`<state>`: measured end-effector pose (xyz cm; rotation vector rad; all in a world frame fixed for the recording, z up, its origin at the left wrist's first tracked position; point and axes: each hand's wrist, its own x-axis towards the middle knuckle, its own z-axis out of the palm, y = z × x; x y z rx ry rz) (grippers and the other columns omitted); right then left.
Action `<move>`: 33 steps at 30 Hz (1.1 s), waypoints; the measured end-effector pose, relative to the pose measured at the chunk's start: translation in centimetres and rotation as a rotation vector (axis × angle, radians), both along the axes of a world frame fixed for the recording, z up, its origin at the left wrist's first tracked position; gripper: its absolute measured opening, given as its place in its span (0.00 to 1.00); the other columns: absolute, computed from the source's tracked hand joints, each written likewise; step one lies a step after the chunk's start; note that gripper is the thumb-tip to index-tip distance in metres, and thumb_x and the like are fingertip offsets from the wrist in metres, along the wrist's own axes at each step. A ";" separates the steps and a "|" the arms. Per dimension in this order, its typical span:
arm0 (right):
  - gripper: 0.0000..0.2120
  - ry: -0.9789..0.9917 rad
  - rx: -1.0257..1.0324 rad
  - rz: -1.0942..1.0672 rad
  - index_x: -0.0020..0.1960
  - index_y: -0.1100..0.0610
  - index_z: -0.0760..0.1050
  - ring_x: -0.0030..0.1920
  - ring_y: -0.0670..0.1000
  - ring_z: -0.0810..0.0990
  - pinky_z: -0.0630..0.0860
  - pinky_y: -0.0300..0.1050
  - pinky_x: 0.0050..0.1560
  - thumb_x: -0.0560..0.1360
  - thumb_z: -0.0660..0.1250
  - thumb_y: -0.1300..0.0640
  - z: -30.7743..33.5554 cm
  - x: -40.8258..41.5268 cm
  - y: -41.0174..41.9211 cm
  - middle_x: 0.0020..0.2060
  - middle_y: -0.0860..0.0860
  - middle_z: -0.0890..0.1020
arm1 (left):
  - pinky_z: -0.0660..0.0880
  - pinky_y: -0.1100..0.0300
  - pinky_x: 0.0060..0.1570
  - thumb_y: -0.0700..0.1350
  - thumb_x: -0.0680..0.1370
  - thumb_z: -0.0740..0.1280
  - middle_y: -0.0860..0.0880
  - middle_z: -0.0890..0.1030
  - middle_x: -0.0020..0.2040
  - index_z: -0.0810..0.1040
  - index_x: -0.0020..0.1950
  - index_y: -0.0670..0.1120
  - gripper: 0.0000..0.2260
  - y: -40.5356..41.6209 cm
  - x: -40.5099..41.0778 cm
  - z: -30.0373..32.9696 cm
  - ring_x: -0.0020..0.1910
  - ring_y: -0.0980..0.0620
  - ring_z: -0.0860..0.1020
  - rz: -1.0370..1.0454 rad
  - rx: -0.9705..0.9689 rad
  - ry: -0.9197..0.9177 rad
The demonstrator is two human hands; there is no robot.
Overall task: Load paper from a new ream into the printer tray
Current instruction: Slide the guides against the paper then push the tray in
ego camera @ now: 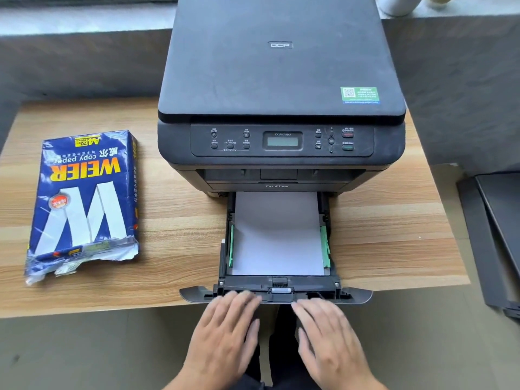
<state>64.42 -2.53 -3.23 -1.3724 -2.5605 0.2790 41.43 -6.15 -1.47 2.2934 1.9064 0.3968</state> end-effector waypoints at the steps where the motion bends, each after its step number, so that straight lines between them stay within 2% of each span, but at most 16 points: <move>1: 0.22 -0.014 0.000 0.003 0.62 0.60 0.81 0.58 0.56 0.82 0.71 0.51 0.68 0.67 0.72 0.62 -0.5 0.0 -0.3 0.56 0.54 0.84 | 0.69 0.53 0.59 0.50 0.75 0.67 0.50 0.81 0.55 0.80 0.59 0.48 0.14 -0.8 0.2 -0.2 0.55 0.47 0.78 -0.019 0.012 -0.007; 4: 0.22 -0.002 0.040 -0.018 0.61 0.59 0.81 0.60 0.55 0.78 0.70 0.50 0.68 0.67 0.71 0.63 -0.8 -0.7 0.2 0.55 0.54 0.84 | 0.68 0.57 0.56 0.50 0.74 0.67 0.51 0.81 0.50 0.80 0.52 0.50 0.10 -1.7 1.0 -1.1 0.49 0.47 0.80 -0.067 -0.025 -0.022; 7: 0.18 0.011 0.067 -0.001 0.57 0.58 0.83 0.56 0.55 0.79 0.72 0.52 0.64 0.67 0.70 0.63 -0.6 -1.4 0.5 0.52 0.53 0.84 | 0.68 0.55 0.58 0.51 0.75 0.66 0.49 0.81 0.51 0.80 0.56 0.47 0.13 -1.4 1.2 -1.9 0.51 0.47 0.79 -0.031 -0.084 0.012; 10: 0.12 -0.007 0.058 0.056 0.50 0.57 0.82 0.47 0.57 0.82 0.73 0.50 0.59 0.67 0.68 0.63 -0.6 -1.4 0.7 0.44 0.52 0.83 | 0.69 0.53 0.58 0.51 0.76 0.64 0.48 0.81 0.51 0.78 0.60 0.45 0.16 -0.9 1.2 -2.1 0.50 0.46 0.79 -0.027 -0.102 0.042; 13: 0.12 -0.049 0.035 0.077 0.49 0.58 0.82 0.42 0.58 0.81 0.71 0.48 0.56 0.67 0.66 0.63 -0.6 -1.7 1.0 0.41 0.53 0.82 | 0.69 0.53 0.59 0.51 0.76 0.65 0.48 0.81 0.52 0.78 0.60 0.45 0.16 -0.8 1.2 -2.3 0.50 0.46 0.79 -0.023 -0.093 0.022; 17: 0.19 -0.099 0.029 0.013 0.57 0.60 0.82 0.51 0.57 0.83 0.71 0.53 0.63 0.68 0.65 0.60 -0.7 -2.4 1.4 0.50 0.54 0.84 | 0.70 0.52 0.61 0.51 0.77 0.64 0.48 0.80 0.55 0.77 0.63 0.44 0.18 0.5 1.1 -2.1 0.54 0.46 0.77 0.006 -0.117 -0.015; 24: 0.28 -0.222 -0.095 0.003 0.69 0.61 0.73 0.65 0.58 0.78 0.64 0.57 0.69 0.69 0.64 0.58 -0.5 -3.7 5.7 0.64 0.56 0.80 | 0.69 0.50 0.65 0.49 0.79 0.60 0.46 0.77 0.59 0.73 0.66 0.43 0.17 6.0 1.1 -1.5 0.60 0.45 0.74 0.061 -0.144 -0.037; 27: 0.31 -0.240 -0.144 -0.028 0.70 0.62 0.71 0.66 0.59 0.77 0.65 0.56 0.70 0.68 0.69 0.58 -0.4 -4.8 8.0 0.65 0.58 0.79 | 0.68 0.50 0.66 0.49 0.80 0.59 0.45 0.77 0.60 0.72 0.66 0.42 0.18 8.4 0.9 -1.7 0.61 0.44 0.73 0.088 -0.146 -0.018; 30: 0.31 -0.237 -0.167 -0.066 0.69 0.64 0.71 0.65 0.60 0.77 0.72 0.56 0.69 0.67 0.70 0.58 0.2 -6.3 10.2 0.64 0.60 0.79 | 0.67 0.50 0.66 0.49 0.79 0.59 0.44 0.77 0.60 0.71 0.66 0.42 0.18 10.8 0.5 -1.8 0.61 0.44 0.72 0.114 -0.154 -0.006; 33: 0.32 -0.246 -0.165 -0.098 0.68 0.65 0.71 0.62 0.62 0.78 0.73 0.58 0.68 0.65 0.71 0.59 0.5 -7.5 12.8 0.62 0.61 0.79 | 0.67 0.49 0.65 0.48 0.77 0.61 0.44 0.77 0.59 0.71 0.66 0.42 0.19 13.3 -0.1 -2.0 0.60 0.43 0.73 0.148 -0.179 -0.008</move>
